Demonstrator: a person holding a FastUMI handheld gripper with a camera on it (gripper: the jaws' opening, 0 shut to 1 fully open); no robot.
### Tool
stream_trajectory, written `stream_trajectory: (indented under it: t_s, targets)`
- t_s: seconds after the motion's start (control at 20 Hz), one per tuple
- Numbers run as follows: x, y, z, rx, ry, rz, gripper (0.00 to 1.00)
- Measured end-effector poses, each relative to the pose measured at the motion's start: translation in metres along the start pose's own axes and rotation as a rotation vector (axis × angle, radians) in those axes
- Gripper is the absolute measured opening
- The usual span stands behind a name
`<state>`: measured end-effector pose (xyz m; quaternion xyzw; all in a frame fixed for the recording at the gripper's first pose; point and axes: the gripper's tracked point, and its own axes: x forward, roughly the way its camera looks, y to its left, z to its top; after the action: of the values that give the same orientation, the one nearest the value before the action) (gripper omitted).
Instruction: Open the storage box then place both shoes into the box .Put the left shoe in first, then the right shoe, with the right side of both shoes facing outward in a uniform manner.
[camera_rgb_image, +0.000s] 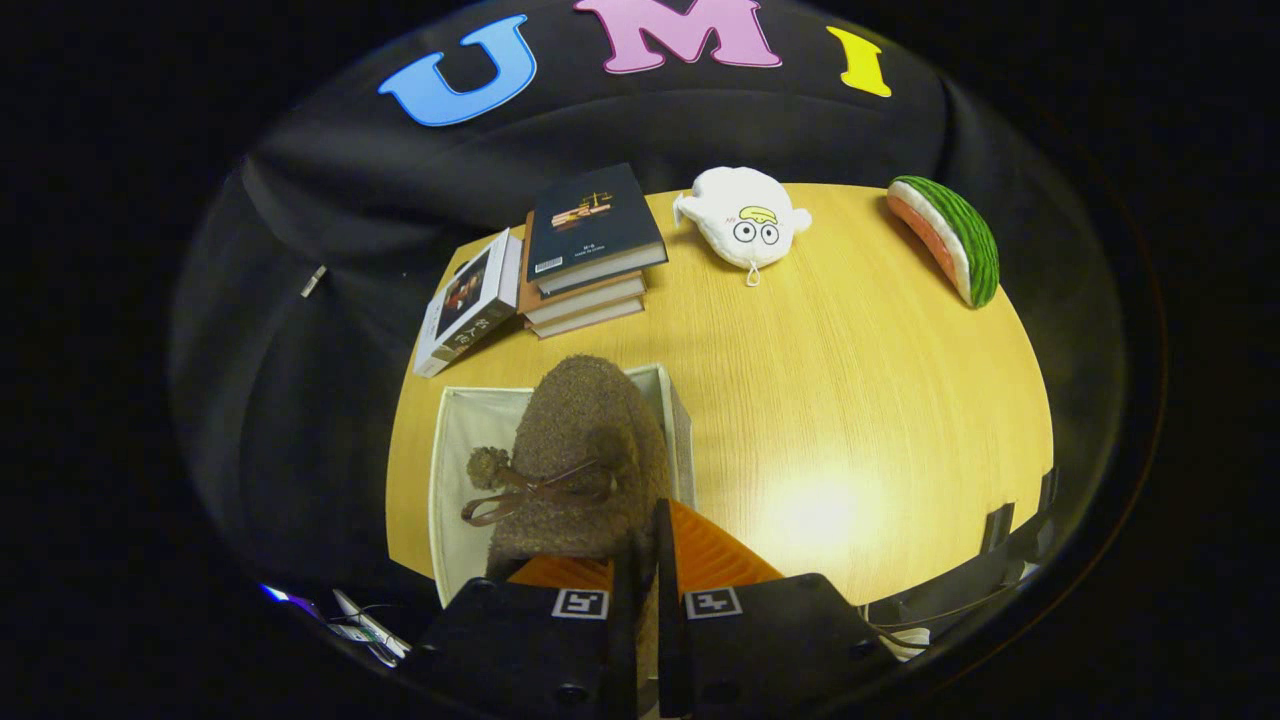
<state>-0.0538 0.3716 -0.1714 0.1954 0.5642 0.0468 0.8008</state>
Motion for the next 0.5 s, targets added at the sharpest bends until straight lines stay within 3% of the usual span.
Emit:
stream_trajectory:
  t_s: [0.5]
  targets:
    - [0.002,0.002,-0.027,-0.076,0.046,-0.018,0.13]
